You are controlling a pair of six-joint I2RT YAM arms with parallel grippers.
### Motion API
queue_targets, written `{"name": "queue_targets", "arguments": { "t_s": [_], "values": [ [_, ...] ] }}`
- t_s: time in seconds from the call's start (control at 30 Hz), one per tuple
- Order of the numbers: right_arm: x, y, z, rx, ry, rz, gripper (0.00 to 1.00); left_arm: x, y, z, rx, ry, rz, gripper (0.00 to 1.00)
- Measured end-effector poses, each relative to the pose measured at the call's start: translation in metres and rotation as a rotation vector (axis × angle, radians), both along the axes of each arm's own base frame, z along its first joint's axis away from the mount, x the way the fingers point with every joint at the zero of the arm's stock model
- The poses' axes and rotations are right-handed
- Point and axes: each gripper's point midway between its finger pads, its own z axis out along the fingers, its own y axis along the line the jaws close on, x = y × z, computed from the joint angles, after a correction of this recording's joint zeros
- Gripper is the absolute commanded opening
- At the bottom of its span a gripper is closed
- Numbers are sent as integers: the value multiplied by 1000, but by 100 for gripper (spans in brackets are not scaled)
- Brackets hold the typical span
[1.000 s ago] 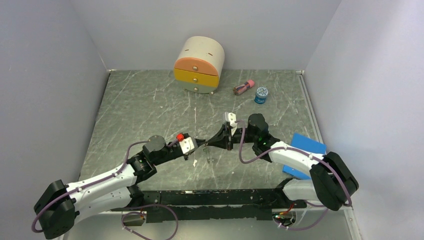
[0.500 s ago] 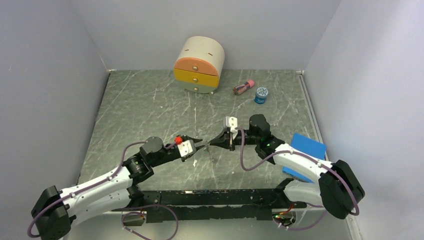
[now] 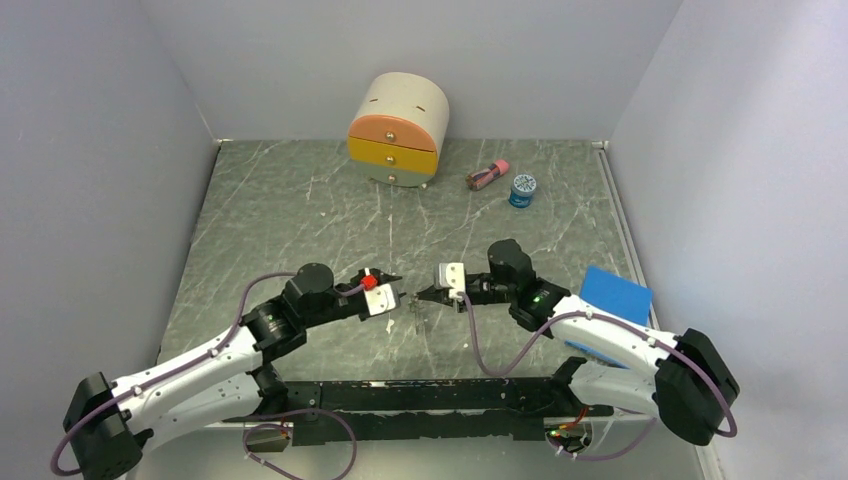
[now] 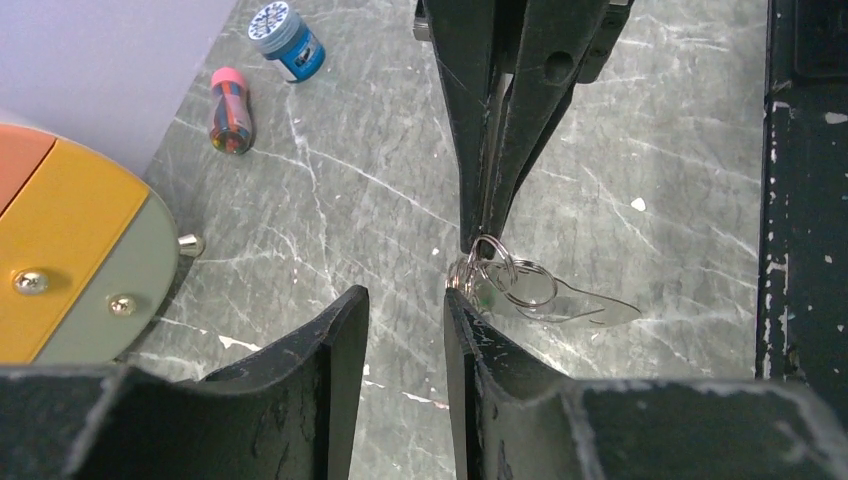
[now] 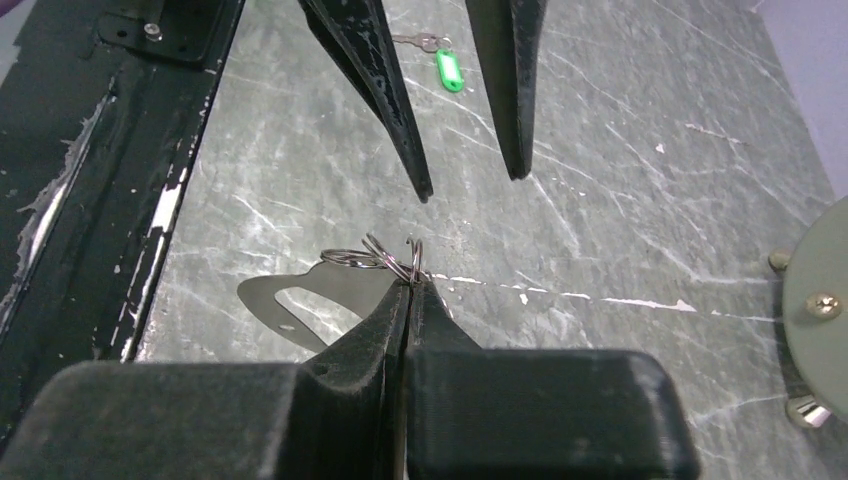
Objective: Put the keys on the keyring
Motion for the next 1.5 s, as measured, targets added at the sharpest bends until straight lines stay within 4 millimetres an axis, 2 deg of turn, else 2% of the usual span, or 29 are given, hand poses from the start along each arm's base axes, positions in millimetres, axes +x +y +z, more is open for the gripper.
{"name": "queue_targets", "arguments": {
  "t_s": [0.33,0.47,0.67,1.5],
  "values": [
    [3,2,5,-8,-62,-3,0,-5,-10,-16,73,11,-78,39],
    [3,1,5,-11,-59,-2,0,-6,-12,-22,94,13,-91,32],
    [2,2,6,-15,-54,2,0,-4,-14,-35,128,32,-91,31],
    [2,4,0,-28,-38,6,0,5,-9,-29,148,-14,-33,33]
  ]
}}
